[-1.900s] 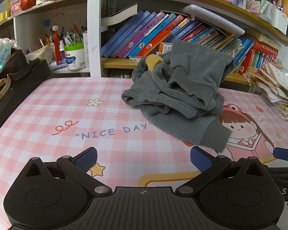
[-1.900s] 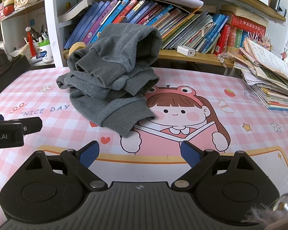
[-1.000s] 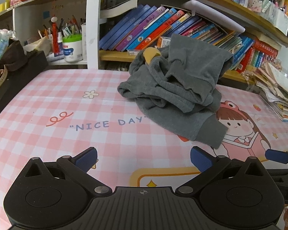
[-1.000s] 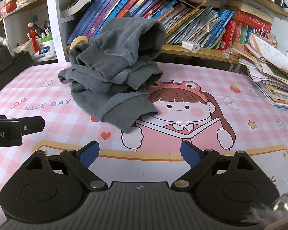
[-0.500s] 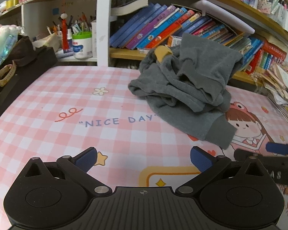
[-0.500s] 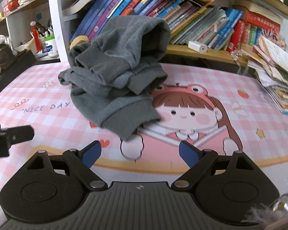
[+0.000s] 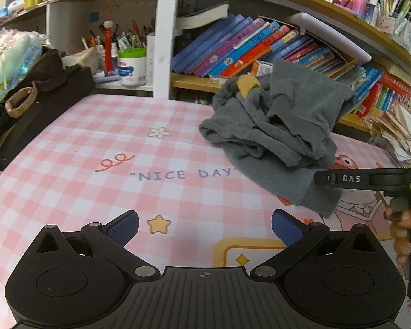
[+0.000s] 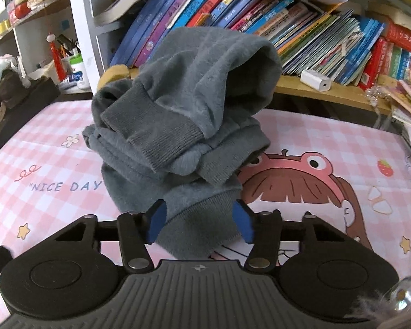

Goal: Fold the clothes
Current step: 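Grasp the grey sweatshirt's ribbed cuff with the right gripper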

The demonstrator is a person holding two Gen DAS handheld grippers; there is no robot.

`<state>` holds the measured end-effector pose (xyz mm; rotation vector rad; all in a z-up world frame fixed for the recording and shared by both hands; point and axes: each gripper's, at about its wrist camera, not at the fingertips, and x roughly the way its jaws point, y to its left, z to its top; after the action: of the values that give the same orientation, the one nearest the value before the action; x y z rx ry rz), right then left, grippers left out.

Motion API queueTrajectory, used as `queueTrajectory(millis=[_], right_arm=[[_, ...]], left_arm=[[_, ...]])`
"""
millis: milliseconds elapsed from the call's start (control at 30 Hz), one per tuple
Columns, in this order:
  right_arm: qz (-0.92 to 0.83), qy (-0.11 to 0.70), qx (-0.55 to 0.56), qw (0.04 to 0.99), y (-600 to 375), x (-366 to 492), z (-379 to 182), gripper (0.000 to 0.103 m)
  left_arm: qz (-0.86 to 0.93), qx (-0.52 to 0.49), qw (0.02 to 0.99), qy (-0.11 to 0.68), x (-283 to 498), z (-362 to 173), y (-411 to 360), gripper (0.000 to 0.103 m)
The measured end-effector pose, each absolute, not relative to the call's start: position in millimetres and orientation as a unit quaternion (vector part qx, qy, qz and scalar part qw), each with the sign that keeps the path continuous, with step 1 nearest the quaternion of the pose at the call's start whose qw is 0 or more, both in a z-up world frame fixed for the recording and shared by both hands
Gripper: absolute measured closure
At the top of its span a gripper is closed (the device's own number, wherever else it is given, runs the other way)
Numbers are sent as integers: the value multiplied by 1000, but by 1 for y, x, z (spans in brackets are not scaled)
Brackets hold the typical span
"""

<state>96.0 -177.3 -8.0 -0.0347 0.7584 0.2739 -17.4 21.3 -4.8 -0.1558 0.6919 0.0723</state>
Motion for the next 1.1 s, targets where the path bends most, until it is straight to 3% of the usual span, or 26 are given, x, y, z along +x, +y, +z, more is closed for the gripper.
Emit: queueTrajectory(millis=[133,200,333,700,767,800,867,1100], right_arm=[[139,396,-12,907,-173,107,-21,82],[138,402,-4,905,-173,108,-24,84],[151,406,4,901,-173,102,-25,99],[190,410,-25,892,-147,53,-24,102],[177,401,-33,898,-148,55,-20,97],[167,396,-37,902,-149,58,-17,88],[146,385,-38,911,-153,66,-12,57],[118,367,-22,922,-160,111,-3,41]], left_arm=[[48,-91,938,331,-23,-3,32,0],[50,-97,938,329,-25,-2,36,0],[52,-101,938,327,-29,-2,42,0],[40,-128,935,330,-31,0,58,0],[37,-130,935,328,-33,0,61,0],[36,-131,934,329,-34,0,62,0],[37,-133,933,332,-36,-1,66,0],[55,-146,930,334,-41,-1,81,0]])
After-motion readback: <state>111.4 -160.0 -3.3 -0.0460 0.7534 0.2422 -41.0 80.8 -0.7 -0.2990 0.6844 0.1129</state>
